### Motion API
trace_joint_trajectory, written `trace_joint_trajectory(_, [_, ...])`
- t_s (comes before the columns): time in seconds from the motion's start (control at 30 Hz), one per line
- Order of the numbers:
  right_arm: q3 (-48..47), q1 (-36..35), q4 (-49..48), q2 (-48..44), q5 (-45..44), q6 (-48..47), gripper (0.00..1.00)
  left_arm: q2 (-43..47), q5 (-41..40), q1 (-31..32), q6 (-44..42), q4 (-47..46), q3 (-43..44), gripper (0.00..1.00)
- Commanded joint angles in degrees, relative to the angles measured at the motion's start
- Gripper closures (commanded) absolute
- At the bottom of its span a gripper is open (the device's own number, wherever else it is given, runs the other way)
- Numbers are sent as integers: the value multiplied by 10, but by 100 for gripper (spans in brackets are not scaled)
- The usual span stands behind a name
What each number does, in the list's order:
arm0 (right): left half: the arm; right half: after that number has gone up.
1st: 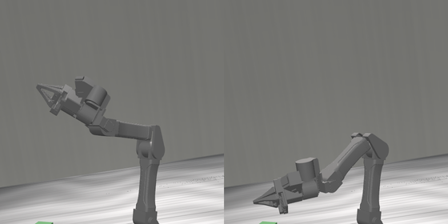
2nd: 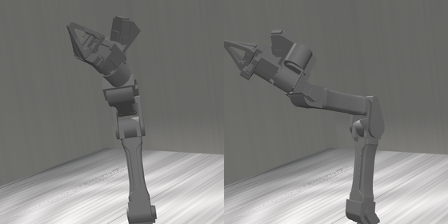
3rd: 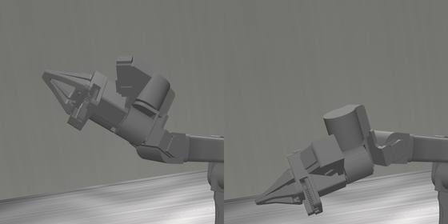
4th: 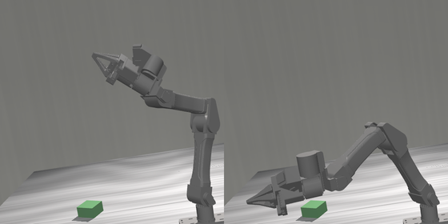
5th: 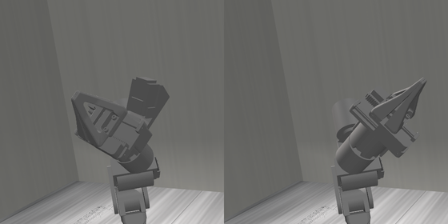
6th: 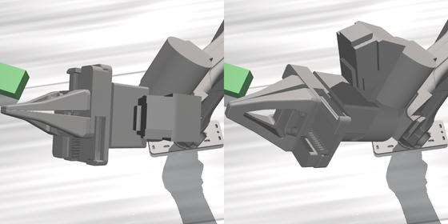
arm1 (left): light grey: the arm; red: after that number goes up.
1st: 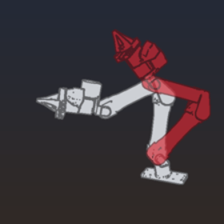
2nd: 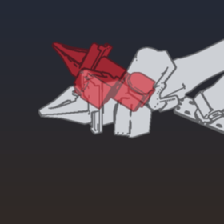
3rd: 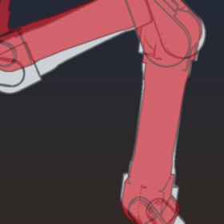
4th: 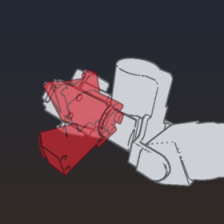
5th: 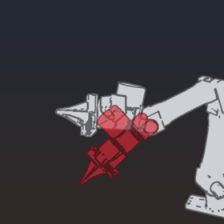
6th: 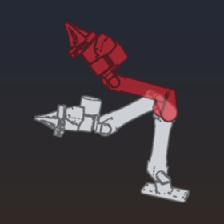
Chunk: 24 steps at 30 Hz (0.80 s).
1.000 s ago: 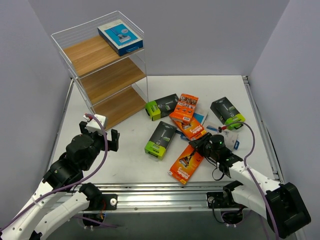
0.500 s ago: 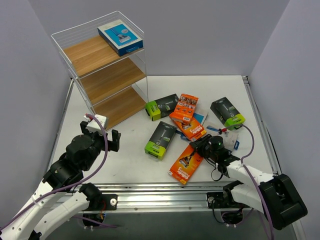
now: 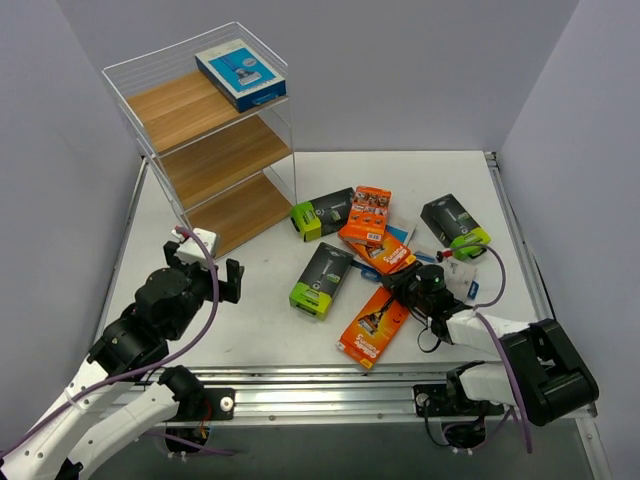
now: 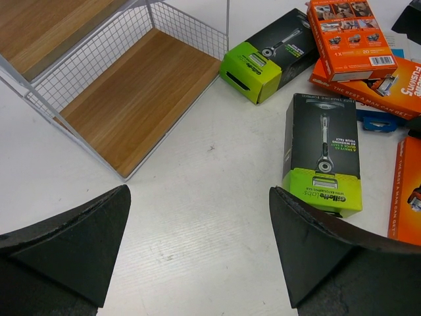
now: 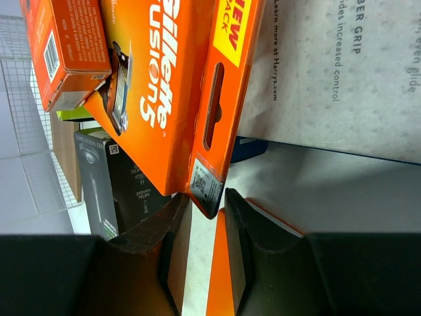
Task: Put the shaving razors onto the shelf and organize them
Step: Grab a shaving razor with the right arm
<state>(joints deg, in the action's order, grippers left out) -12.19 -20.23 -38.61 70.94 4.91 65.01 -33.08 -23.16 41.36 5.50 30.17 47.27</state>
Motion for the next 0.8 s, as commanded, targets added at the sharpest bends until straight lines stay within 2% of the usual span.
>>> trace_joint_trajectory(0.0, [-8,4,8,13,-18,-19,77,-4,7,5,-3,-28,0,5])
trace_joint_trajectory(0.77, [-58,4,49,33,-44,-70,70,-15,6,6,-4,-28,0,5])
